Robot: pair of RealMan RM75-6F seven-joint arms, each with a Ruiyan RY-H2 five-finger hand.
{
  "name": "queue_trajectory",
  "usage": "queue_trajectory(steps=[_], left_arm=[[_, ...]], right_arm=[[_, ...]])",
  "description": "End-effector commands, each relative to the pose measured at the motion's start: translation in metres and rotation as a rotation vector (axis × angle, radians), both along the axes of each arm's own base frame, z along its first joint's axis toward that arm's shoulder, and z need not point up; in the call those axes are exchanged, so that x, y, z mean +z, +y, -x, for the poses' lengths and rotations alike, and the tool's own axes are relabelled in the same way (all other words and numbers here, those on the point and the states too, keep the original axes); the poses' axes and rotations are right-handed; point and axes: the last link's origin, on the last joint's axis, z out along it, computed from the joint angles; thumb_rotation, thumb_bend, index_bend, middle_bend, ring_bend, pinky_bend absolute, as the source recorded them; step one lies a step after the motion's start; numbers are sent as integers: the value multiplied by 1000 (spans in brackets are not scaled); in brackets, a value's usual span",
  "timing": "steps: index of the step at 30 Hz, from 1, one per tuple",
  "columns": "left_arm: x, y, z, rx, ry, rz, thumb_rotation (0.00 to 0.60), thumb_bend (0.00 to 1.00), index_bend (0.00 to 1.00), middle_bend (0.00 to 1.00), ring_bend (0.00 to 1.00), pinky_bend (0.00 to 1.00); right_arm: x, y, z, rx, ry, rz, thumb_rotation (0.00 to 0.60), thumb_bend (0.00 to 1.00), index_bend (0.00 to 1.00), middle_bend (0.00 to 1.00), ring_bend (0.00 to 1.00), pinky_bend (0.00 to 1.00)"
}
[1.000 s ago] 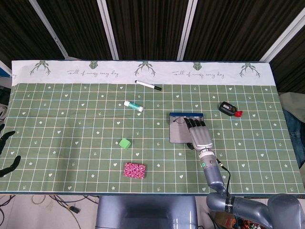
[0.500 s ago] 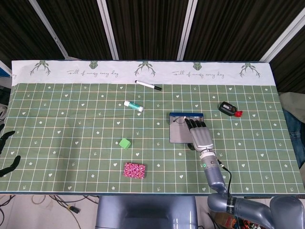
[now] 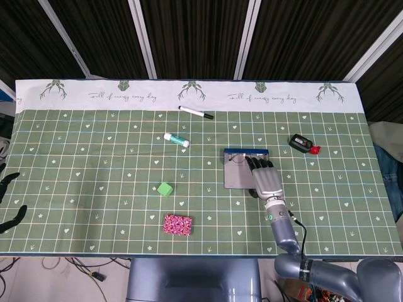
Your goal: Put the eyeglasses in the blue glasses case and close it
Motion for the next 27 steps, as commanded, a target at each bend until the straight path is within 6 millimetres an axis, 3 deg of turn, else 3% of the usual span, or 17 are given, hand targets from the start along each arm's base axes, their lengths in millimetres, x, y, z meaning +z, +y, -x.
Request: queue_trajectory(steps=[1, 6, 14, 27], left_arm=[[0, 0, 0, 0, 0, 1, 600, 316, 154, 0, 0, 0], [0, 0, 0, 0, -1, 0, 600, 316, 154, 0, 0, 0], [0, 0, 0, -1, 1, 1, 600, 316, 154, 0, 0, 0], [0, 0, -1, -2, 0, -1, 600, 316, 154, 0, 0, 0]], right_arm=[[0, 0, 0, -1, 1, 0, 600, 294, 108, 165, 174, 198], [-2, 0, 2, -8, 3, -4, 600, 313, 116, 171, 178, 198], [-2, -1, 0, 0, -13, 23, 600, 471, 171, 201, 211, 198], [2, -18, -10, 1, -67, 64, 600, 474, 185, 205, 213, 198]])
